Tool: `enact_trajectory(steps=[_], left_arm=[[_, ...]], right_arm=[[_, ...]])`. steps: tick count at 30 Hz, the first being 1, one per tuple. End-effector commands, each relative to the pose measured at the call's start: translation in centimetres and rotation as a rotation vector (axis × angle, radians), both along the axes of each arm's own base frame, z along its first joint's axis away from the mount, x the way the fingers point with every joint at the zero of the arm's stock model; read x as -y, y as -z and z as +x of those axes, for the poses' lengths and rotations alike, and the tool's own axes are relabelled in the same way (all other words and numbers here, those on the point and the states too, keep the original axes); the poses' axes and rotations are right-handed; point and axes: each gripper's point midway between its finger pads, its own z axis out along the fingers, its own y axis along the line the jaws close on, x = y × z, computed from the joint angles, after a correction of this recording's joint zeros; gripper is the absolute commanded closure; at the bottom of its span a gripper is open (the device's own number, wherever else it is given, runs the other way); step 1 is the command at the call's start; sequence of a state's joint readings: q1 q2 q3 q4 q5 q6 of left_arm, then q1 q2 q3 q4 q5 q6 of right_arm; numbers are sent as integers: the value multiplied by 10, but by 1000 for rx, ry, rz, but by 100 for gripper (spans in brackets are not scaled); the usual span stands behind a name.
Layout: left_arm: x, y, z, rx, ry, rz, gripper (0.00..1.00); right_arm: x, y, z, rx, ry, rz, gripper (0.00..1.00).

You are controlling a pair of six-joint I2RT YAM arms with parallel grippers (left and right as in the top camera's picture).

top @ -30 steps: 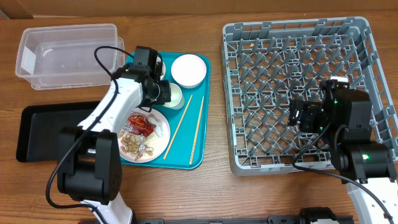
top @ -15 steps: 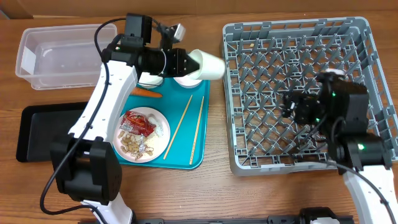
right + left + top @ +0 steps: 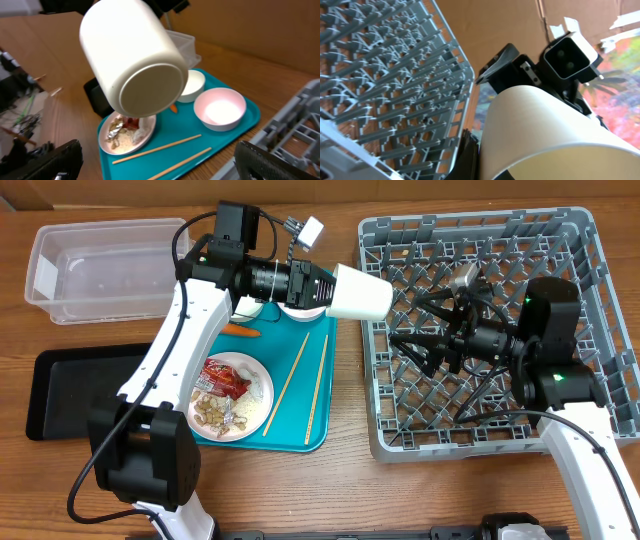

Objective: Sort waste into correct bins and load items into the dishwasher
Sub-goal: 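Grasp the small white cup with the left gripper and lift it, then pass the white cup from the left gripper to the right gripper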

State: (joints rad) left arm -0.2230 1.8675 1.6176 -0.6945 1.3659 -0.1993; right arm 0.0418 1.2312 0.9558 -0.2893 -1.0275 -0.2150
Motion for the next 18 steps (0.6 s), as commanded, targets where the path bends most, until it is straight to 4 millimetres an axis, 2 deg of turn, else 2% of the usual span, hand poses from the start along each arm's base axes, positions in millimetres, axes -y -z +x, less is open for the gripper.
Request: enact_trajectory(steps=[1,18], left_arm=[[1,-18,-7,16,44,-60,96],[46,-14,-40,11,153,-35,96]], right_arm=[[-9,-17,-9,63,-108,44,0],[-11,-31,-4,169,-129,53,0]])
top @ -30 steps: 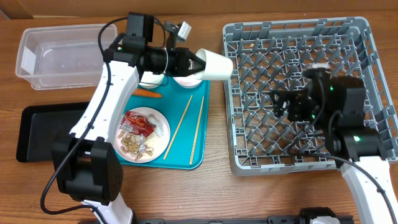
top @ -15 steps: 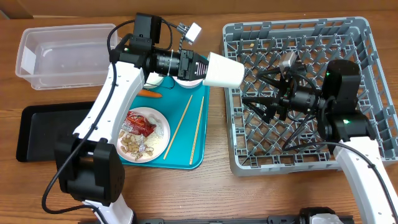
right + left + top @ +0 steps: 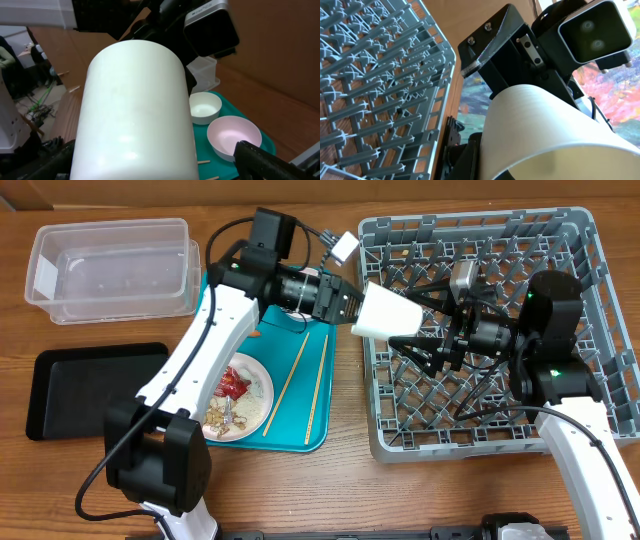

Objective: Sort waste into correct bins and load items into the dishwasher
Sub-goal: 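Pass the white cup from the left gripper to the right gripper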

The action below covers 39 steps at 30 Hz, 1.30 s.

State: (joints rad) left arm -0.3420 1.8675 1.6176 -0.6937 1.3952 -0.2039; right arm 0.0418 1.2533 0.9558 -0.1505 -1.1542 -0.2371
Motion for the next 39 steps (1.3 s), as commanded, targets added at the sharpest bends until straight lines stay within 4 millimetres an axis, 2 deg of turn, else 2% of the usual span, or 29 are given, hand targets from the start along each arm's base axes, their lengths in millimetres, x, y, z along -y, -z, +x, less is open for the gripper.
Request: enact_trajectory(steps=[1,4,8,14,20,23,25,27,28,29,30,32,36,39], left_arm=[[5,-10,-5,20,20,-14,96],[8,-10,-8,16,27,-13,96],[9,-7,-6,21,18,1,96],[9,-3,-3,23,-4,28,95],[9,4,3,37,-33,65,81],[8,6,5,43,-46,80,78],[8,7,6,44,-50,85,75],[7,9,8,48,-58,92,70],[6,11,11,53,-71,105,62],[4,14,15,59,-91,126,44],[1,19,20,65,-117,154,33],[-8,31,32,87,-184,231,18],[-33,47,52,137,-306,373,9],[-54,36,62,165,-358,372,8]], right_arm=[[-1,-10,1,36,-10,2,1],[-1,-10,1,36,-10,2,7],[-1,-11,1,32,-10,4,24],[-1,-10,1,33,-10,3,33],[-1,-10,1,32,-10,4,40],[-1,-10,1,29,-9,4,51],[-1,-10,1,29,-9,4,54],[-1,-10,1,29,-8,4,56],[-1,-10,1,29,-8,4,56],[-1,-10,1,29,-8,4,56],[-1,-10,1,28,-7,4,56],[2,-8,8,-5,37,1,56],[13,2,28,-85,189,-23,57],[23,13,40,-112,285,-62,58]])
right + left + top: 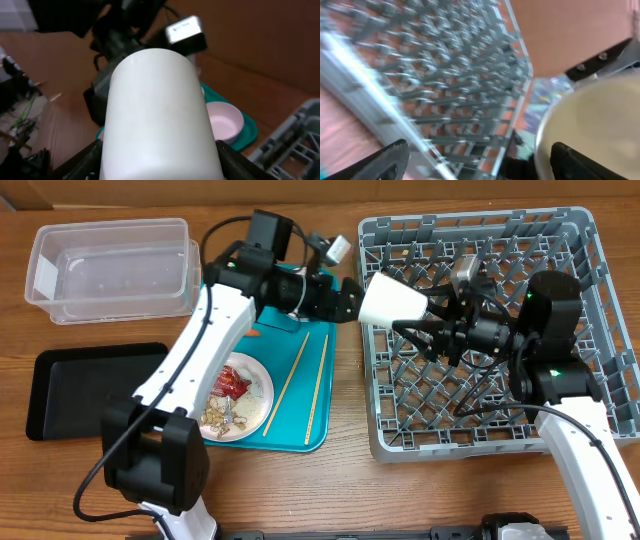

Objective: Sort waste into correct bins and load items into the dishwasher
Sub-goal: 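Pass the white cup from the left gripper to the right gripper, then lower the cup upside down into the rack's right side, open right gripper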

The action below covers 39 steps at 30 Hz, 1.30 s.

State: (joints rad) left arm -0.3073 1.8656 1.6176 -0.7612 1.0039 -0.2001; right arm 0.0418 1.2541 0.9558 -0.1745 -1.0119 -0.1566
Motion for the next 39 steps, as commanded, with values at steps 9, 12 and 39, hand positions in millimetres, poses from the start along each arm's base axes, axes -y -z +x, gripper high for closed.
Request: enact_trajectory(steps=[9,12,39], left_arm=[[-145,-10,47,132,-449,378,0],[-192,11,42,63,-616,622,0],[-212,24,28,2,-657,751,0]], right_arm=[[79,31,41,-270,465,-67,66],[113,28,38,-381,572,-31,68],[339,125,-56,-1164,1417,-410,74]])
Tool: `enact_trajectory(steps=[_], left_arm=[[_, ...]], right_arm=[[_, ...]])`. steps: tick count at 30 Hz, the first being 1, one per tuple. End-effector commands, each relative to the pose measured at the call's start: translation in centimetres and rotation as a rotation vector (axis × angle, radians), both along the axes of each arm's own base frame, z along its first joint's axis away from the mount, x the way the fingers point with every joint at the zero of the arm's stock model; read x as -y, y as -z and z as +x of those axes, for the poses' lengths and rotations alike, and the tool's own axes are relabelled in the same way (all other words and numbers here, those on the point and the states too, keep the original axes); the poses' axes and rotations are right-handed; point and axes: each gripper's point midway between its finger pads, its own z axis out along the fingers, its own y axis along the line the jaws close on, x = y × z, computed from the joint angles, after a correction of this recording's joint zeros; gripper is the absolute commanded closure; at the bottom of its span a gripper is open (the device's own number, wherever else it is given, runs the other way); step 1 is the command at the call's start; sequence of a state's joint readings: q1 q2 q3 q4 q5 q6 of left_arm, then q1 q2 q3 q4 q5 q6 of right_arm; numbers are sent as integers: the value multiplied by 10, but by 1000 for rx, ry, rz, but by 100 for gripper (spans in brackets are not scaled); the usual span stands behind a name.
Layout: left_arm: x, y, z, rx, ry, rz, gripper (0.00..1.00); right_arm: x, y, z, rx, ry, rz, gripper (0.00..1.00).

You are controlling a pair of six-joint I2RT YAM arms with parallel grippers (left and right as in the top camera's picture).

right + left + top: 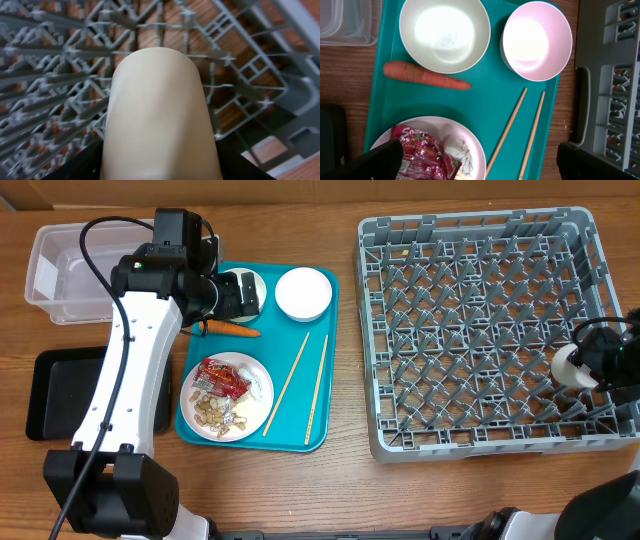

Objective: Sort waste into correct bins and load items into the dishwasher
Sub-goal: 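Lower the cup upside down into the rack's right side, open right gripper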

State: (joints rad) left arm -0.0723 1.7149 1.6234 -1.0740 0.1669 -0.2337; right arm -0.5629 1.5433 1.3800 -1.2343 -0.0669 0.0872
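Observation:
A white cup (566, 368) hangs at the right side of the grey dish rack (470, 240), just above its prongs, and my right gripper (590, 360) is shut on it. In the right wrist view the cup (157, 110) fills the middle, with the gripper (160, 167) clamped on both sides. My left gripper (237, 292) is open over the teal tray (300, 435). Its view shows a white bowl (445, 32), a pink bowl (536, 40), a carrot (426, 75), two chopsticks (507, 127) and a plate (470, 145) with a red wrapper (417, 150), with the gripper (480, 156) above the plate's edge.
A clear plastic container (110, 265) stands at the back left, and a black tray (70, 395) lies in front of it. The rack's prongs (60, 85) stand close under the cup. Food scraps and crumpled foil lie on the plate (262, 385).
The right gripper has taken the cup from the rack's left edge to its right side. The left arm has drawn back from the rack and now hangs over the tray.
My left gripper held the cup near the rack's left edge, facing the open right gripper. Then the cup sat between the right fingers. Later the right gripper was shut on it with the left open. Now the cup is at the rack's right side.

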Motion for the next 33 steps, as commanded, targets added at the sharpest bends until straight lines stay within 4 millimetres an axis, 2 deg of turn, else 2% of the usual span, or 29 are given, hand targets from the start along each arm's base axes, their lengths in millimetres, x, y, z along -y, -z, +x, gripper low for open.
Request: enact_trajectory(steps=[1,5,6,7,8,9,10,11,18,23,31,33], left_arm=[[0,-11,1,31,-12,4,0],[1,-11,1,30,-15,2,0],[0,-11,1,30,-15,3,0],[0,-11,1,30,-15,3,0],[1,-11,1,29,-15,2,0],[0,-11,1,29,-15,3,0],[0,-11,1,28,-15,2,0],[0,-11,1,28,-15,2,0],[0,-11,1,27,-15,3,0],[0,-11,0,25,-15,3,0],[0,-11,0,26,-15,3,0],[0,-11,0,25,-15,3,0]], right_arm=[[20,0,-2,-34,48,-76,75],[21,5,-1,-46,47,-68,73],[21,6,-1,-46,47,-68,69],[20,6,-2,-47,47,-67,56],[20,6,-2,-50,47,-65,35],[20,6,-2,-51,47,-65,19],[20,6,-2,-51,47,-64,7],[20,6,-3,-52,47,-64,0],[19,6,-2,-48,46,-59,0],[5,5,9,10,23,19,0],[-2,4,14,41,10,61,0],[-12,0,23,92,-13,121,4]])
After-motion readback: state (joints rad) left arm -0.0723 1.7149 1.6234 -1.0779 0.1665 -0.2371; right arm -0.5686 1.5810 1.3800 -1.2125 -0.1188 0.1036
